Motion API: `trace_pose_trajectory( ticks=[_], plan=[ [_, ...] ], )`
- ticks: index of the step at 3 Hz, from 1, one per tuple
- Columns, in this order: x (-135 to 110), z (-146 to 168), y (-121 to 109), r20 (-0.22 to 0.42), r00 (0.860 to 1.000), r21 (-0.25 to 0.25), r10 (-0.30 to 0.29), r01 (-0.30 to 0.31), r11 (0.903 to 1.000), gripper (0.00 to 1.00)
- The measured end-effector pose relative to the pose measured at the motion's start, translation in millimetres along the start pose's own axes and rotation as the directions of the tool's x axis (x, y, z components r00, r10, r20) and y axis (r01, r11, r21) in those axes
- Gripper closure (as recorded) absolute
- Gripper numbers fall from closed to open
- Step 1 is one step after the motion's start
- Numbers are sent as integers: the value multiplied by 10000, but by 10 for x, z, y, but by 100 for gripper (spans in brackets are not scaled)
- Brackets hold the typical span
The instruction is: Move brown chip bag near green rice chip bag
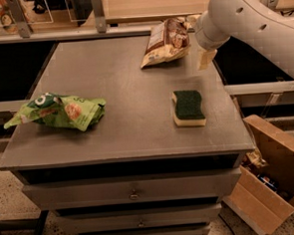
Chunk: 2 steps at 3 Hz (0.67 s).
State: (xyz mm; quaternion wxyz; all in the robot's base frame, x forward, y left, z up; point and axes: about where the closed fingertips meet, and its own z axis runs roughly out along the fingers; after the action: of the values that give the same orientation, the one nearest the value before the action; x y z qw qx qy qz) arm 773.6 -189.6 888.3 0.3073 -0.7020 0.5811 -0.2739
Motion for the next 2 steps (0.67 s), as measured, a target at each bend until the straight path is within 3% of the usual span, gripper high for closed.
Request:
trace_pose_trajectory(
  ticks=[1,2],
  plan=[
    [-16,50,46,90,9999,-127,-60,62,9999,0],
    [-67,117,49,233,9997,-128,-39,42,9999,18]
  ],
)
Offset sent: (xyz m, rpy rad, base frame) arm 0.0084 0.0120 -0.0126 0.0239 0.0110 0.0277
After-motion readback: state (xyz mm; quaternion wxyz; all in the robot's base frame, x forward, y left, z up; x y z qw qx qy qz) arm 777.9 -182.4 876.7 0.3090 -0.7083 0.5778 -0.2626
